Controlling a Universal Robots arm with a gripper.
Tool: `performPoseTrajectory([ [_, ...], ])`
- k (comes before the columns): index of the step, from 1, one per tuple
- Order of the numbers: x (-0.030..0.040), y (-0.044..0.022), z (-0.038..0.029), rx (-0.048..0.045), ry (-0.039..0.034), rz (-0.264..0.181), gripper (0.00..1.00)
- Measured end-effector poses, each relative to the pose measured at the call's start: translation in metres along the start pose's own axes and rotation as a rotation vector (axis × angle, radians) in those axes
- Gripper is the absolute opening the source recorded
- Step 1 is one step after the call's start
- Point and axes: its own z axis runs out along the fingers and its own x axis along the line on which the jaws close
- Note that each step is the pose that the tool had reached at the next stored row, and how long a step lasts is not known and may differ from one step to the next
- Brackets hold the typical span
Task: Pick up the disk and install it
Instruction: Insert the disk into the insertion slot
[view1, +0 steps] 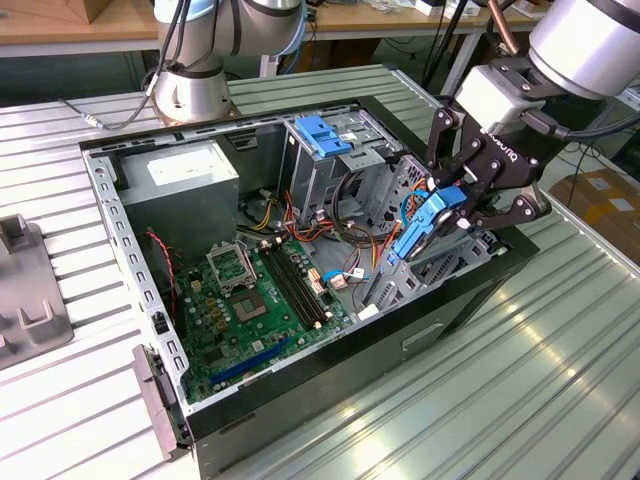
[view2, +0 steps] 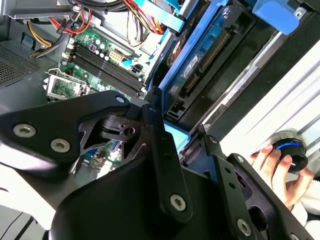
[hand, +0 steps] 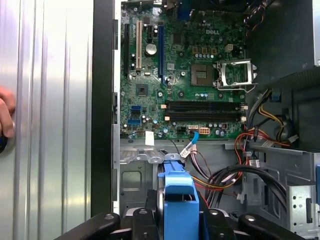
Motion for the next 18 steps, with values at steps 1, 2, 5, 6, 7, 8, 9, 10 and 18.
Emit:
performPoseTrajectory([
  [1, 0.0000, 0.0000, 0.0001, 0.0001, 0.0001, 0.000, 0.37],
  [2, 0.0000, 0.0000, 0.0001, 0.0001, 0.0002, 0.000, 0.37],
  [5, 0.0000, -0.0001, 0.0003, 0.0001, 0.0001, 0.000, 0.37],
  [6, 0.0000, -0.0001, 0.0003, 0.0001, 0.0000, 0.000, 0.37],
  [7, 0.0000, -0.0002, 0.0006, 0.0008, -0.0009, 0.000, 0.37],
  [8, 0.0002, -0.0003, 0.0013, 0.0002, -0.0016, 0.000, 0.38],
  [9, 0.0001, -0.0002, 0.0009, 0.0001, -0.0009, 0.000, 0.38],
  [10, 0.0000, -0.0001, 0.0004, 0.0001, 0.0002, 0.000, 0.45],
  [18, -0.0006, 0.0002, -0.0055, 0.0000, -0.0098, 0.000, 0.45],
])
